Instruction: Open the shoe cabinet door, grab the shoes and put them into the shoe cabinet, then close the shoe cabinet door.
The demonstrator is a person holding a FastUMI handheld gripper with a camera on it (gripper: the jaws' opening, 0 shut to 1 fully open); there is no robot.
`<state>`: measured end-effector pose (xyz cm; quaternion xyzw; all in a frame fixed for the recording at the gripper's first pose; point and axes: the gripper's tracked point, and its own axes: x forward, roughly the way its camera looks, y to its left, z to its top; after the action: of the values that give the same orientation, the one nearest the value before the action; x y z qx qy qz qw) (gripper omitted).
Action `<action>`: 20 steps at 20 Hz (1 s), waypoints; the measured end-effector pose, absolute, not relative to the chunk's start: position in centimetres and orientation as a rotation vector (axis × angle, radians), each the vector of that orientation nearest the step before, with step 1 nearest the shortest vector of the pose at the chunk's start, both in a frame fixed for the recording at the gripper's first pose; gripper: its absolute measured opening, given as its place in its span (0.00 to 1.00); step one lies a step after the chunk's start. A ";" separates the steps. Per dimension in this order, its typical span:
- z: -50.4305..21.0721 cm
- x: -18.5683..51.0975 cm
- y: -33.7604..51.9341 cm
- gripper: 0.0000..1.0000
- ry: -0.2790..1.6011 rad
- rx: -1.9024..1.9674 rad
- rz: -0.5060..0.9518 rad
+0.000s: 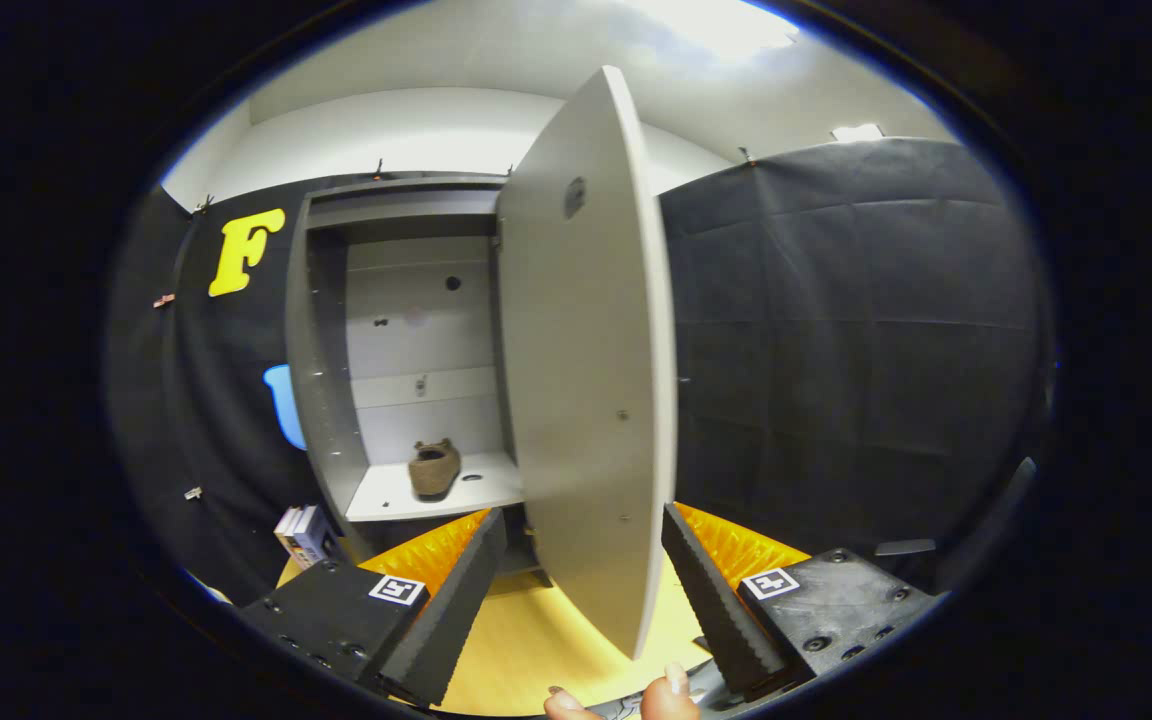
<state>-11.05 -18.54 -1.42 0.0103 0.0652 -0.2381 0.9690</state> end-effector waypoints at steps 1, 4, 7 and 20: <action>-1.3 -11.6 -19.8 0.99 0.127 0.016 -0.500; -1.2 -12.2 -23.5 0.99 0.127 0.003 -0.530; -0.8 -11.4 -28.2 0.99 0.126 0.008 -0.520; -3.9 0.8 -35.9 0.98 0.188 0.084 -0.214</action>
<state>0.82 -35.87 -3.86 0.0421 0.0935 -0.1068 0.9890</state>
